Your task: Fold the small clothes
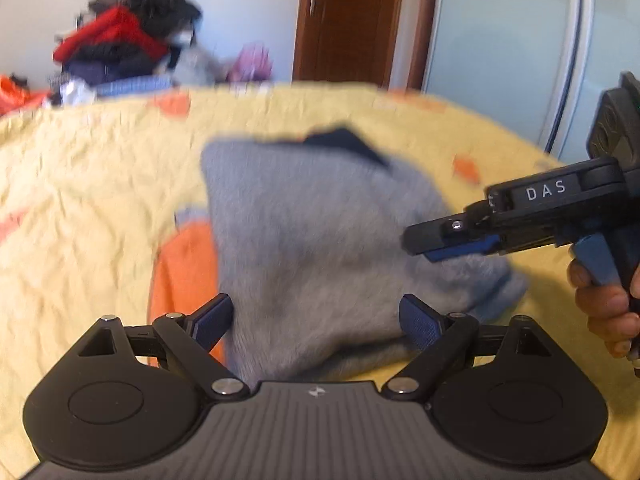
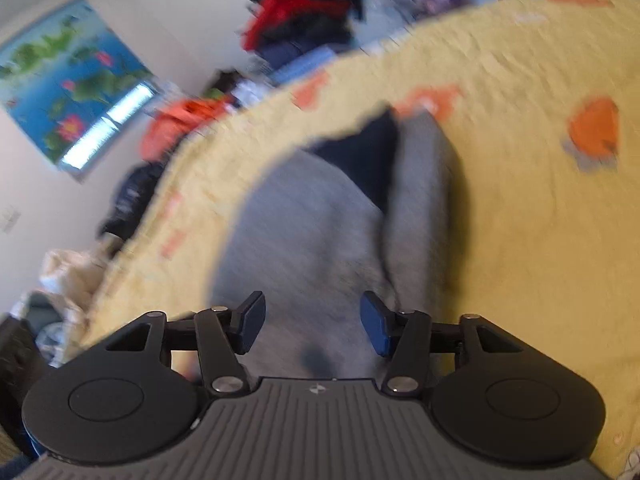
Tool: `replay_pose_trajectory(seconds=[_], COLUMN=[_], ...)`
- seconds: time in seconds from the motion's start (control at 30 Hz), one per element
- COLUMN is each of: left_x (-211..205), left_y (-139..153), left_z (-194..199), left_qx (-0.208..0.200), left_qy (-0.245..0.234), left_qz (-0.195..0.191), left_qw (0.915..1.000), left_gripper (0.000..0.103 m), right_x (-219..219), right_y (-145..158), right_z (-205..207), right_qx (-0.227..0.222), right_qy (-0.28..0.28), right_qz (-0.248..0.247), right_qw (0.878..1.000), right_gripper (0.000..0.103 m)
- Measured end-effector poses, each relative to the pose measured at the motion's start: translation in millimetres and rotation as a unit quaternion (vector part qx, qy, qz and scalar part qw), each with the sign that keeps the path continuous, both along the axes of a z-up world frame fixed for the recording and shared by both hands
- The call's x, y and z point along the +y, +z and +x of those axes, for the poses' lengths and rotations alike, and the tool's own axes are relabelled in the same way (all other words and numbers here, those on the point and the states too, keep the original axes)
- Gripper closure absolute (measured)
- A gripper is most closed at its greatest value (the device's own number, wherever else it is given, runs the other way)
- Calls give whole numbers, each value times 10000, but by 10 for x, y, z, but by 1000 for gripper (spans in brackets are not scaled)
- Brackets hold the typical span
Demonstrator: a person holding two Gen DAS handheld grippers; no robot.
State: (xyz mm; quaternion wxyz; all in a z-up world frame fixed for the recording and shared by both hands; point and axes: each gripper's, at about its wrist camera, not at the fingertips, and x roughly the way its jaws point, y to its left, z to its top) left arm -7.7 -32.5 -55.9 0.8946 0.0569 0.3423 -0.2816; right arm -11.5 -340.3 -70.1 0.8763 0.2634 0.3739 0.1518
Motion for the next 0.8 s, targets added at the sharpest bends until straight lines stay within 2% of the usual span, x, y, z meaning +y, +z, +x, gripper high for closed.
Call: replay_pose_trajectory(seconds=[0.03, 0.1, 0.13, 0.17, 0.2, 0.23, 0.27, 0.3, 0.37, 0.5, 0.57, 0.6, 0.63, 0.67, 0.7, 0.73, 0.8], left_x=[38, 214, 309, 387, 449, 453, 478, 484, 408, 180, 56, 2, -71, -107, -140, -163, -221], left_y=[13, 106, 152, 203, 247, 272, 272, 256, 196, 111, 37, -5, -11, -5, 17, 49, 132], left_z=[0, 7, 35, 116, 234, 407, 607, 817, 1193, 1554, 1631, 1678, 1643, 1630, 1603, 1561, 1471], left_qx=[68, 131, 144, 191, 265, 378, 581, 888, 1348, 1579, 1695, 1635, 1555, 1420, 1249, 1068, 716], left_qy=[100, 230, 323, 429, 571, 723, 810, 814, 1018, 1060, 990, 878, 780, 764, 734, 750, 703], left_qz=[-83, -607, -867, -1055, -1188, -1291, -1397, -1517, -1539, -1424, -1356, -1288, -1177, -1104, -1027, -909, -589], left_qw=[9999, 9978, 9956, 9933, 9909, 9883, 9852, 9811, 9735, 9714, 9711, 9742, 9777, 9807, 9841, 9873, 9932], left_gripper=[12, 12, 12, 12, 12, 11, 11, 11, 11, 12, 15, 39, 54, 61, 69, 72, 73], right_x=[-51, -137, -183, -239, -314, -396, -482, -559, -666, -593, -469, -399, -318, -242, -194, -188, -184], right_y=[-72, -8, 83, 189, 294, 379, 438, 459, 407, 197, 80, 38, 8, 2, -7, -3, 69], right_z=[-1, -52, -90, -123, -114, -62, 34, 167, 482, 1005, 1140, 1179, 1205, 1193, 1200, 1202, 1203], right_qx=[85, 176, 32, -194, -400, -544, -609, -566, -299, 112, 273, 306, 262, 124, 94, 41, -159], right_qy=[-76, -128, -115, -146, -241, -346, -411, -427, -503, -396, -193, -57, 110, 225, 295, 326, 318], right_qz=[149, 383, 449, 446, 371, 264, 173, 128, 80, -382, -458, -492, -531, -577, -549, -440, -418], right_qw=[9998, 9990, 9989, 9987, 9982, 9976, 9971, 9974, 9983, 9984, 9984, 9983, 9982, 9980, 9980, 9985, 9985], right_gripper=[80, 69, 56, 39, 30, 18, 9, 8, 10, 11, 20, 22, 29, 47, 54, 63, 66])
